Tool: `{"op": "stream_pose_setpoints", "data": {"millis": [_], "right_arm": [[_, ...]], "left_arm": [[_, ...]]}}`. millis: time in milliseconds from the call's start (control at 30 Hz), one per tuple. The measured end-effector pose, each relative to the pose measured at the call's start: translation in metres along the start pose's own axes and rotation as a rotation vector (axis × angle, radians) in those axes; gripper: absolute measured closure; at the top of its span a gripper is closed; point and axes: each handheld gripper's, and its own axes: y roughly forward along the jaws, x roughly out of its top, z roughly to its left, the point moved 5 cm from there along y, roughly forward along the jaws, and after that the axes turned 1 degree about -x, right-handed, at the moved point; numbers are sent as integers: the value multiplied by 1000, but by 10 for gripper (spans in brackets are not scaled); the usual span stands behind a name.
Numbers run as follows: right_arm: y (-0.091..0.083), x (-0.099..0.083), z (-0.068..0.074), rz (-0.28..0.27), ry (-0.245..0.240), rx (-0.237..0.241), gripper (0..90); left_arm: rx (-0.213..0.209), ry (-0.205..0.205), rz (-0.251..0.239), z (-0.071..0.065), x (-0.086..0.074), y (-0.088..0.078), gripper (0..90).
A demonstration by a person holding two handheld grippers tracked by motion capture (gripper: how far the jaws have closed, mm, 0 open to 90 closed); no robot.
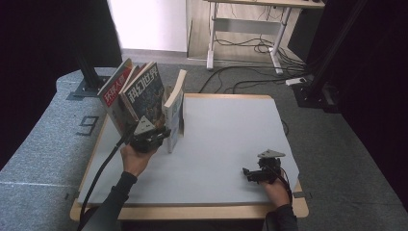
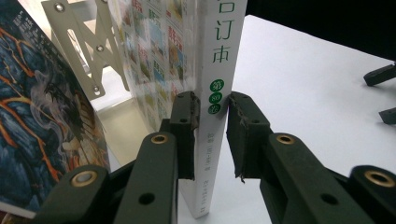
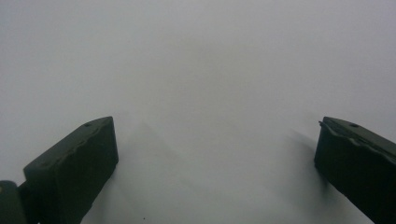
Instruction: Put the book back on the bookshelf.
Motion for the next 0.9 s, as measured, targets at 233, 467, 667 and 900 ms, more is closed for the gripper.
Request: {"op": "stream_pose_setpoints", "data": {"millis": [233, 467, 667, 900], "right_arm": [[0, 0, 0, -1, -3, 0, 0], [0, 0, 0, 0, -2, -1, 0], [0, 0, 0, 0, 0, -1, 0], [0, 0, 0, 0, 0, -1, 0]], "left_arm": [[10, -11, -1, 5, 3, 6, 729], [21, -13, 6, 9, 6, 12, 729], [20, -16, 9, 10, 9, 18, 726], [5, -9, 13, 5, 12, 24, 715]]}}
